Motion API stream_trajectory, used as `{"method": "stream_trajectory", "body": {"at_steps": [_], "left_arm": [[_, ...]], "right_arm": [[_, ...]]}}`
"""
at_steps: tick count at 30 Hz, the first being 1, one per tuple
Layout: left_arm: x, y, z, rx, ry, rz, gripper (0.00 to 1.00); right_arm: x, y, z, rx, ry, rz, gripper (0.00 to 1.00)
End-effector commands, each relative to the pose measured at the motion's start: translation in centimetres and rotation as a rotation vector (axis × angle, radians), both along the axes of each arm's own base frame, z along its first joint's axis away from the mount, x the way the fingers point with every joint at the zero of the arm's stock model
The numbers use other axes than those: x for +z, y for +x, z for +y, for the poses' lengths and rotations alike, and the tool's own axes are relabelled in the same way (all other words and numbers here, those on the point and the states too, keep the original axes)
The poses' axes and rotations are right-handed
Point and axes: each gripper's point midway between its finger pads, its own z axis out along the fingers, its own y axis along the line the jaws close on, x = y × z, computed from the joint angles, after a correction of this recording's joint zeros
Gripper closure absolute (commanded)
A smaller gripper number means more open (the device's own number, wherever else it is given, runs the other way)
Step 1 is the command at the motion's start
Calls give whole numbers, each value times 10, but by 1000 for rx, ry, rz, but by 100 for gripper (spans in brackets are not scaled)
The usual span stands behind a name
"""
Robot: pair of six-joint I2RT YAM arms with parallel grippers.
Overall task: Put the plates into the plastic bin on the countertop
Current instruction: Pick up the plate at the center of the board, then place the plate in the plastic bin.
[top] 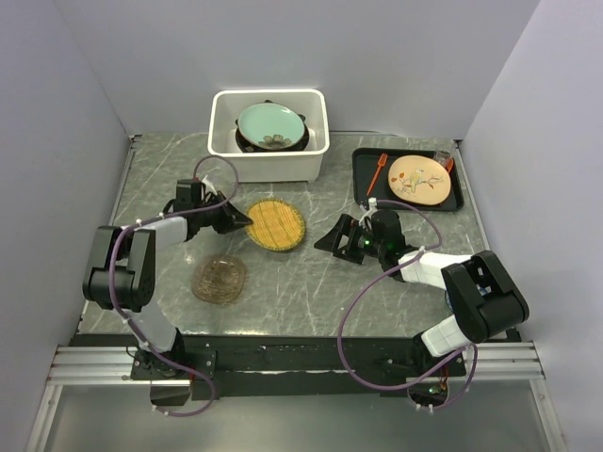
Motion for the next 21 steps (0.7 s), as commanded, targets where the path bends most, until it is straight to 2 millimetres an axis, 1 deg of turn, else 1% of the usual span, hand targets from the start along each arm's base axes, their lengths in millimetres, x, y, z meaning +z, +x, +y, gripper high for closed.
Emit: {"method": "stream_trajectory", "body": {"at_steps": [1,3,4,5,9,11,13,17,20,21], "left_arm": [[52,10,-8,-37,-16,-145,99],[63,11,-8,-38,-2,-168,99],[65,9,-8,-39,9,-169,99],[75,9,-7,-33,12,-196,99],[97,10,-5,-30,21,-237,99],[104,8,-5,-37,30,-244,99],[116,9,-4,-34,35,-273,99],[133,10,-3,-29,39,-306,99],[145,13,-2,-27,48,-329,99],[152,15,-2,-31,54,-346,99]], "right_arm": [[20,6,9,16,39,-58,3],[20,7,8,13,39,-63,3],[19,7,8,16,33,-63,3],[18,6,8,17,29,-57,3],[17,4,9,15,41,-55,3],[18,5,9,19,38,-58,3],[18,4,9,18,37,-58,3],[16,3,8,15,26,-59,1],[19,3,7,12,21,-67,0],[21,3,7,13,23,-74,0]]}}
